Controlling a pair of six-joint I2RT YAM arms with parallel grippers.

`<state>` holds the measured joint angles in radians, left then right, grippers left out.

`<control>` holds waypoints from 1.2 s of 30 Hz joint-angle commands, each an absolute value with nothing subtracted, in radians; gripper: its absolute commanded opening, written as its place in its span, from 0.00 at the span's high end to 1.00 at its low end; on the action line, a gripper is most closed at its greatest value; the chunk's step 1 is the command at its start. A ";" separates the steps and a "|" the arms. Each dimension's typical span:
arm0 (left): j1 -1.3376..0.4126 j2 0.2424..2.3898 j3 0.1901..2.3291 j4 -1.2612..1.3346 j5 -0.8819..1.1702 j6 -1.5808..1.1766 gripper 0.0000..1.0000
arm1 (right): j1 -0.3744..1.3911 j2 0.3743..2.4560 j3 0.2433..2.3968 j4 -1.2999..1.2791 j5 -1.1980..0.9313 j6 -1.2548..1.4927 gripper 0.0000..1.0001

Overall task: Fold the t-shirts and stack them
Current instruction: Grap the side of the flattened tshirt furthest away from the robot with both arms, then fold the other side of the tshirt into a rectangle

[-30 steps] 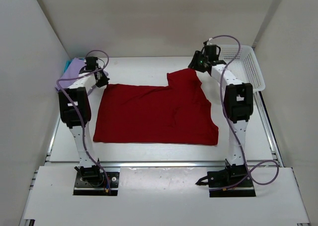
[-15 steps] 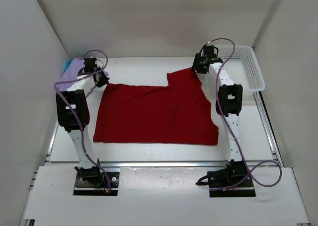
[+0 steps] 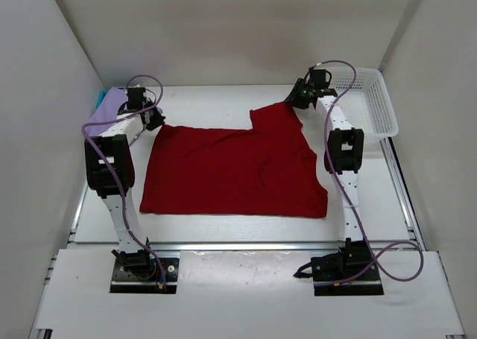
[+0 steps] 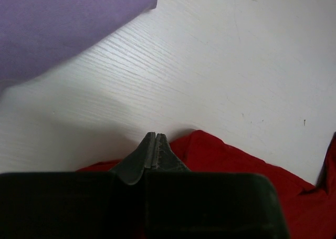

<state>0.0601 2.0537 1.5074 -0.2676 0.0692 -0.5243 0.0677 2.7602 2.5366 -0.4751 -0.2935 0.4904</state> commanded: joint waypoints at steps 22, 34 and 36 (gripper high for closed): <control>0.121 1.908 1.467 -0.187 0.167 -0.592 1.00 | 0.002 2.620 2.812 -0.907 -0.382 0.356 0.99; 0.149 1.819 1.355 -0.130 0.215 -0.624 1.00 | -0.045 2.030 1.898 -0.687 -0.439 0.233 1.00; 0.149 1.824 1.333 -0.115 0.227 -0.627 1.00 | -0.061 1.945 1.723 -0.612 -0.454 0.249 1.00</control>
